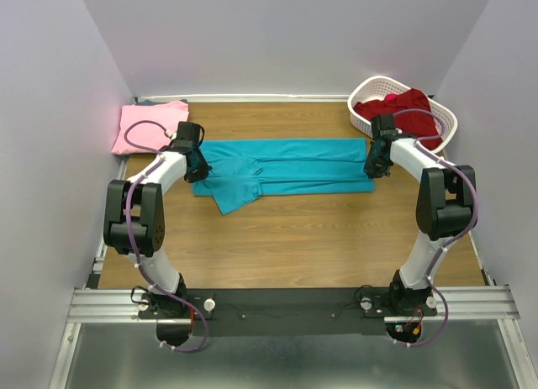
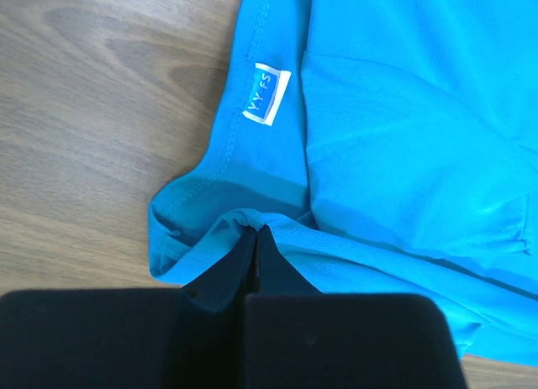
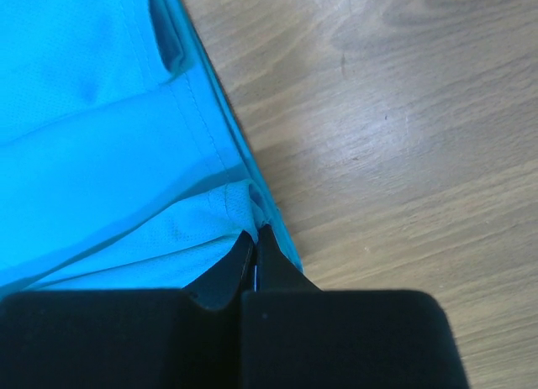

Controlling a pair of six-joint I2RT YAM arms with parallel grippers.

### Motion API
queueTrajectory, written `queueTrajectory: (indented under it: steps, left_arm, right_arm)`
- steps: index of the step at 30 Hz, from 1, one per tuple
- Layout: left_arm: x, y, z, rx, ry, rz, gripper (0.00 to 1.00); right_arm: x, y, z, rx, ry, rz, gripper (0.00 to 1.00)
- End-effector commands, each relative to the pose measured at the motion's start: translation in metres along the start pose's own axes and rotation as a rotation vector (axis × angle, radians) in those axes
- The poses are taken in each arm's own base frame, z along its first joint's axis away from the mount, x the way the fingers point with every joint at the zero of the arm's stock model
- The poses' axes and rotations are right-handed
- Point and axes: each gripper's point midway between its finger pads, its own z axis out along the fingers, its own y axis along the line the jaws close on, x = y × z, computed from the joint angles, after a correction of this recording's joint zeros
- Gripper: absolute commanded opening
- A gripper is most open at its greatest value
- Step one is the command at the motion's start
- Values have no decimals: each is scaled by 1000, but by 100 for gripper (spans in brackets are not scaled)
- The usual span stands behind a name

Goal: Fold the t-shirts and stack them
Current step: Fold the tshirt

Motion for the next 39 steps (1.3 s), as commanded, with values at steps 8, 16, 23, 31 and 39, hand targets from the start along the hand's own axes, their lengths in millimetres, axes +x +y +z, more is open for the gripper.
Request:
queueTrajectory:
  steps: [8, 16, 23, 31, 39]
  left_arm:
    - [-13, 9, 3, -12, -61, -47, 0]
    - [-23, -8, -12, 78, -95, -44, 57]
    - [-48, -12, -74, 127, -244, -39, 88]
    - [41, -4, -89, 208, -128, -4, 81]
    - [108, -6, -67, 260, 24, 1, 72]
  right_arm:
    - [-18, -3, 13, 22, -34, 1, 12]
    - [-30, 6, -3, -40, -72, -30, 39]
    - [-47, 48, -71, -249, -198, -106, 68]
    - [28, 175, -137, -736, -157, -233, 69]
    - [95, 245, -129, -942, 2, -236, 64]
